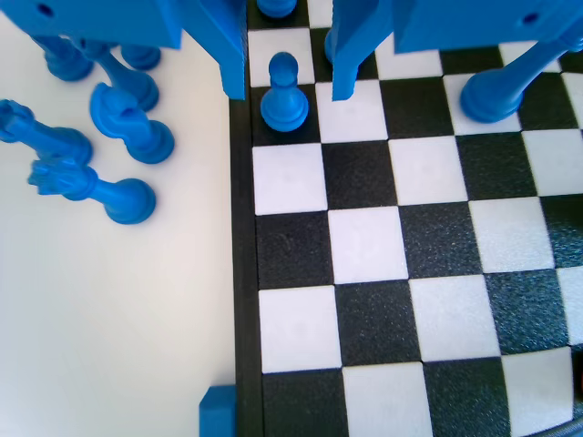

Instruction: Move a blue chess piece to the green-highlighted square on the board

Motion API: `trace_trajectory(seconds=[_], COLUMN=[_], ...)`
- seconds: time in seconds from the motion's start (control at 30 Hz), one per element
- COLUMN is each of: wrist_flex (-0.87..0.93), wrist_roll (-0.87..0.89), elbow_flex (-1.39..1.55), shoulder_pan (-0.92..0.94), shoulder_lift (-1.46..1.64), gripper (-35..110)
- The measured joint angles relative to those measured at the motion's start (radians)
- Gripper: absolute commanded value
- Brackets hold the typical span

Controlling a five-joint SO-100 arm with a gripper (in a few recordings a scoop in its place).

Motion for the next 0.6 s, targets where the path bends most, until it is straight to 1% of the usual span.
trace_trajectory(seconds=[0.6], wrist_flex=[-0.023], wrist_roll=[-0.032], elbow_flex=[0.002], shoulder_pan=[-0.005], shoulder_lift=[0.0], gripper=[4])
